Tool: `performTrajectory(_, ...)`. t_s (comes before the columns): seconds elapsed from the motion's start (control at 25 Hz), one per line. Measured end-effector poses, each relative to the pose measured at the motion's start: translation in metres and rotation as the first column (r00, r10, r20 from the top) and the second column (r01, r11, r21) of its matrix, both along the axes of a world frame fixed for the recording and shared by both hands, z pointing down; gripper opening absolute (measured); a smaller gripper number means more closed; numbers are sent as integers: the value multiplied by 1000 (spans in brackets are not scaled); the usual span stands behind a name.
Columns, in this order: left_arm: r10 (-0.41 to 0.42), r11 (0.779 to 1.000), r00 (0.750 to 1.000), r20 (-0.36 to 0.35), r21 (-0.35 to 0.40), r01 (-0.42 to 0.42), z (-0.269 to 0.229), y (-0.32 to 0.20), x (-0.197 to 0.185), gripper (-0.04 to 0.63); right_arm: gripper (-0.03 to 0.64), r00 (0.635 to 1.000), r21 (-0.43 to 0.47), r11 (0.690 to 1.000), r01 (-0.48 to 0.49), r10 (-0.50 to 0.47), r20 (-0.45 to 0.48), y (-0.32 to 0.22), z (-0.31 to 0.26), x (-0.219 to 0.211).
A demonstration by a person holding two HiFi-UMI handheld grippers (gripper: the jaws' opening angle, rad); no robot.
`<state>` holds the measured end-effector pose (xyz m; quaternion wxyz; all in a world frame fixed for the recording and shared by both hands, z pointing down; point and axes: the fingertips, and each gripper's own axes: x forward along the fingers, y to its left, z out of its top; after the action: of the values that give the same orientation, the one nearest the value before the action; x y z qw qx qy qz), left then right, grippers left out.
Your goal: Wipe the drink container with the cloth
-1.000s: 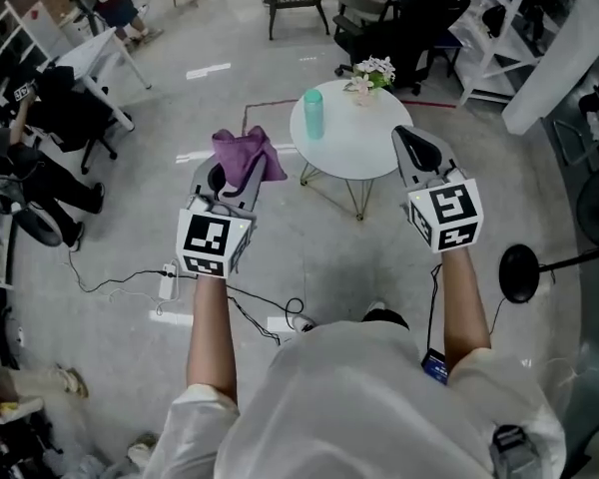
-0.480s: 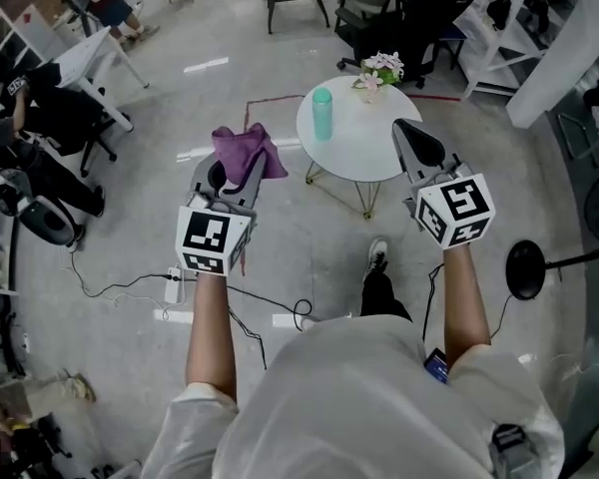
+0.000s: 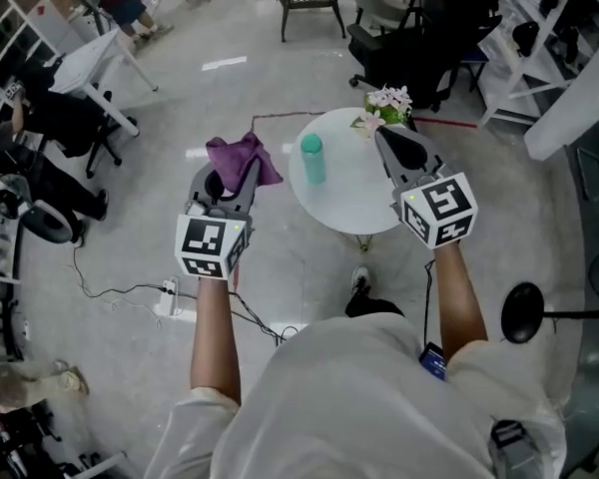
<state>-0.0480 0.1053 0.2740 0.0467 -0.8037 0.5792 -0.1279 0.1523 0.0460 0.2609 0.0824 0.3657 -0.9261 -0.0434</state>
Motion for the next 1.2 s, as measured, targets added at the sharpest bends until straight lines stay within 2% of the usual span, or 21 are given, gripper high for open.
performTrajectory(0.32, -51, 997, 998, 39, -52, 53, 7, -93, 31, 123, 14, 995, -52, 994, 95, -93, 37, -98, 11, 18)
performTrajectory(0.44, -69, 995, 997, 42, -73, 72, 15, -116, 38, 123, 15, 992, -73, 991, 115, -111, 54, -125, 21, 21)
performTrajectory(0.6, -80, 991, 996, 36, -101, 84, 27, -141, 39, 124, 14, 988, -105, 982, 154, -152, 33, -150, 39, 12)
performTrajectory(0.76, -50, 991, 998, 39, -124, 55, 39, -157, 32, 124, 14, 988, -140, 978, 154, -157, -9, -160, 57, -4)
performTrajectory(0.92, -14, 989, 1000, 28, -144, 18, 58, -179, 11, 124, 15, 990, -186, 973, 137, -139, 2, -167, 80, -27)
performTrajectory(1.08, 75, 988, 997, 35, -140, -70, 69, -200, -18, 124, 15, 995, -224, 971, 82, -91, -33, -176, 103, -58)
performTrajectory(1.2, 165, 973, 986, 23, -165, -159, 83, -213, -36, 124, 15, 996, -222, 975, 29, -46, -71, -177, 117, -80)
